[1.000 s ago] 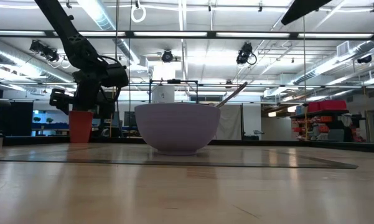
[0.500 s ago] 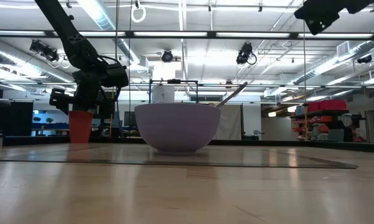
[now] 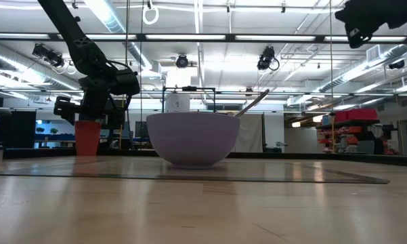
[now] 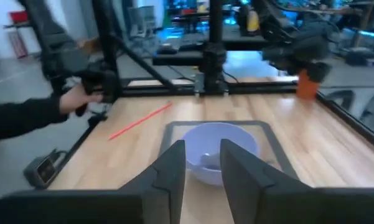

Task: Pick & Place Utensil
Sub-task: Put the orange cup on the mat to the top right of the purple bowl

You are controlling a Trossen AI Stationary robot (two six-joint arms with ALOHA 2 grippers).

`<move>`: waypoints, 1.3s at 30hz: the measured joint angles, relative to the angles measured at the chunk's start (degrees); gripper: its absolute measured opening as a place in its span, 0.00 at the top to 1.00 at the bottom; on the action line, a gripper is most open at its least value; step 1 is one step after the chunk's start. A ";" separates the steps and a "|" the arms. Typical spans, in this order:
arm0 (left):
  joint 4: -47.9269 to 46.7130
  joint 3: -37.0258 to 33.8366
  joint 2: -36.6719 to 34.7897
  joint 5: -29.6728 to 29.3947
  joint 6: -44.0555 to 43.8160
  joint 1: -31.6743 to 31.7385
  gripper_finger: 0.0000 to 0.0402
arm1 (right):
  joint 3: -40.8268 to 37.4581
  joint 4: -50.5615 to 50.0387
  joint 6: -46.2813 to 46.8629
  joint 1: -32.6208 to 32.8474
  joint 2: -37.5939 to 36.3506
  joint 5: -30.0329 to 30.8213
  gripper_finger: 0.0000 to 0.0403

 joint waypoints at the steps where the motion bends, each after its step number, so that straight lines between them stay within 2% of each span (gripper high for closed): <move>1: 0.00 0.00 0.00 0.01 0.00 0.00 0.03 | -0.26 -0.26 1.59 0.01 -0.45 1.72 0.74; 5: 0.00 0.00 0.00 0.01 0.20 0.00 0.03 | -0.66 -0.26 6.88 0.00 -0.68 14.08 0.74; 9: 0.02 0.00 0.00 0.02 0.92 0.00 0.03 | -0.67 -0.22 7.14 0.02 -0.43 18.35 0.74; 14: 0.07 0.00 0.00 0.03 0.94 0.00 0.03 | -0.69 -0.20 10.44 0.03 -0.25 16.24 0.74; 21: 0.20 0.00 -0.02 0.05 0.96 0.00 0.03 | -0.69 -0.22 9.47 0.03 -0.23 10.80 0.74; 26: 0.22 0.00 -0.02 0.63 1.01 0.00 0.03 | -0.69 -0.22 9.46 0.03 -0.21 9.43 0.74; 39: 0.40 0.00 -0.02 13.92 0.94 0.01 0.03 | -0.69 -0.22 9.45 0.03 -0.21 9.46 0.74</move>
